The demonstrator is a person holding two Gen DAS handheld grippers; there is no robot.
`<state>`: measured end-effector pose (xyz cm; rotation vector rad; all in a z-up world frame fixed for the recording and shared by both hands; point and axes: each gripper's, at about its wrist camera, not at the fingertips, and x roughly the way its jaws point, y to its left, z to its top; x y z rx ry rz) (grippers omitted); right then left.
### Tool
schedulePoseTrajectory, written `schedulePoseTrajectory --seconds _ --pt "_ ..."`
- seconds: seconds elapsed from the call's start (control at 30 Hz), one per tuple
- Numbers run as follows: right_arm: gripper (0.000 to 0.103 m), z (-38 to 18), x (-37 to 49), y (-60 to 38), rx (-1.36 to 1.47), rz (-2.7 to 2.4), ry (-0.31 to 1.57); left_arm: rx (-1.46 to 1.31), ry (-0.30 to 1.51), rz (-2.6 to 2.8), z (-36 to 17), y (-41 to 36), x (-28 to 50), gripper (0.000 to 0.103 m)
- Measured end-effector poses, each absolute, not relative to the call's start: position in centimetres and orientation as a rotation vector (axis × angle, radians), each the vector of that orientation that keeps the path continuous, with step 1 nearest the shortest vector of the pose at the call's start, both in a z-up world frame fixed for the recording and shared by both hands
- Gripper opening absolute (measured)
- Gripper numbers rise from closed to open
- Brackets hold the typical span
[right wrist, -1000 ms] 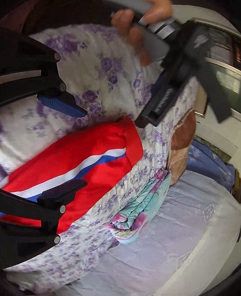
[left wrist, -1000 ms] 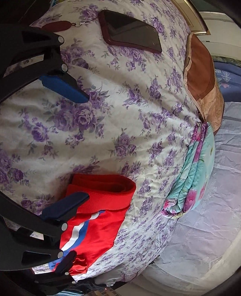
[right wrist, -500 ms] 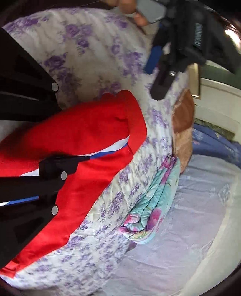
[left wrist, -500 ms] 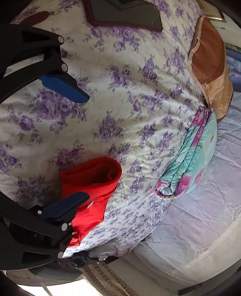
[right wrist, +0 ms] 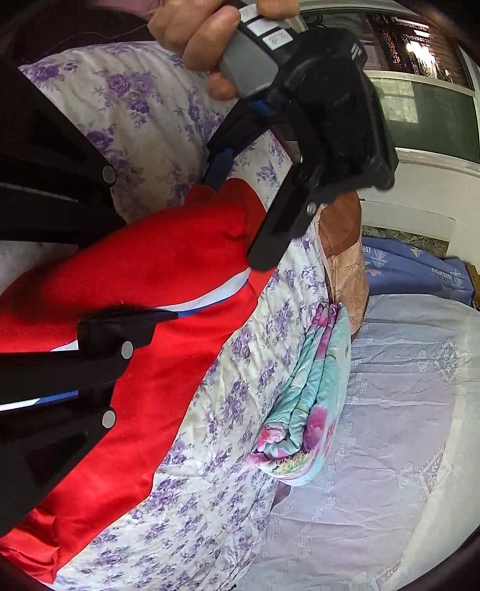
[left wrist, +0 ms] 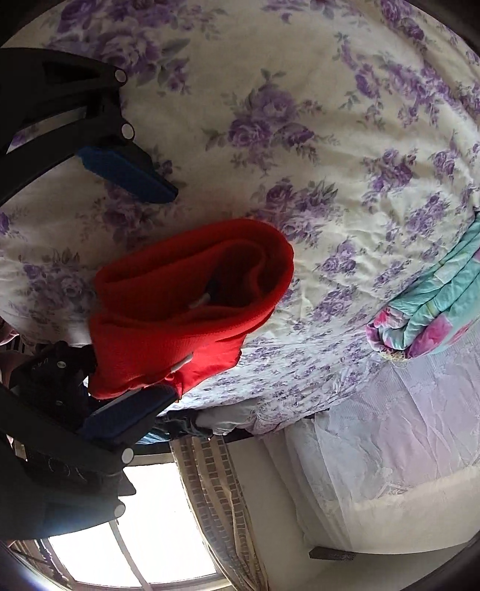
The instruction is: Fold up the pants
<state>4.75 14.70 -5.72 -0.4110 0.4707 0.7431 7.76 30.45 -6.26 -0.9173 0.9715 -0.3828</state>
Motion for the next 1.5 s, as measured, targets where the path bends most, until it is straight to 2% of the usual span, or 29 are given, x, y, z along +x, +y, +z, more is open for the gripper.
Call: schedulePoseTrajectory --seconds 0.17,0.2,0.23,0.27,0.3,0.33,0.4,0.57,0.67,0.7,0.73,0.8,1.17,1.27,1.33,1.4,1.47,1.5 --pt "0.014 -5.6 4.4 14.4 -0.405 0.747 0.460 -0.945 1.005 -0.507 -6.6 28.7 10.4 0.095" --pt "0.014 -5.6 4.4 14.4 -0.407 0.745 0.460 -0.940 1.012 -0.512 -6.6 28.5 10.8 0.089" --pt "0.015 -5.6 4.4 14.4 -0.415 0.742 0.462 -0.928 1.021 -0.502 -6.5 28.4 11.1 0.073" --pt "0.015 -5.7 4.3 14.5 -0.431 0.738 0.463 -0.919 1.030 -0.485 -6.5 28.5 11.3 0.067" --pt "0.021 -5.7 4.1 14.6 -0.448 0.725 0.455 -0.918 1.034 -0.473 -6.4 28.7 11.5 0.057" --pt "0.033 -5.6 3.7 14.6 -0.466 0.703 0.437 -0.925 1.040 -0.473 -6.5 29.1 11.5 0.055" --pt "0.042 -4.9 2.3 14.5 -0.512 0.654 0.365 -0.936 1.058 -0.492 -6.3 29.5 11.6 0.053" --pt "0.042 -5.0 -1.3 16.4 -0.707 0.571 0.172 -0.898 1.080 -0.514 -4.8 29.7 11.6 0.053" --pt "0.043 -5.4 -2.3 17.2 -0.785 0.524 0.121 -0.900 1.102 -0.515 -4.5 29.8 12.0 0.053" --pt "0.046 -5.5 -2.5 17.3 -0.806 0.514 0.112 -0.903 1.113 -0.516 -4.5 29.9 12.2 0.052" --pt "0.054 -5.6 -2.9 17.1 -0.829 0.503 0.099 -0.898 1.120 -0.512 -4.5 29.9 12.3 0.051" --pt "0.061 -6.0 -3.5 16.9 -0.877 0.474 0.080 -0.877 1.128 -0.501 -4.5 29.8 12.5 0.051" --pt "0.063 -8.4 -3.4 20.9 -0.995 0.498 0.037 -0.894 1.129 -0.488 -4.1 30.1 11.6 0.051" --pt "0.061 -9.1 -3.1 21.4 -1.018 0.449 0.001 -0.878 1.137 -0.487 -4.0 29.8 11.5 0.051" --pt "0.044 -8.9 -3.1 20.9 -1.000 0.444 0.002 -0.872 1.143 -0.486 -4.0 29.7 11.5 0.051" --pt "0.037 -8.3 -2.6 20.2 -0.961 0.464 0.026 -0.875 1.148 -0.488 -4.1 29.8 11.4 0.051" --pt "0.035 -7.7 -2.3 19.6 -0.919 0.471 0.039 -0.871 1.144 -0.469 -4.2 29.9 11.2 0.056" --pt "0.035 -7.4 -2.2 19.2 -0.901 0.476 0.043 -0.865 1.142 -0.453 -4.2 30.0 11.1 0.066"
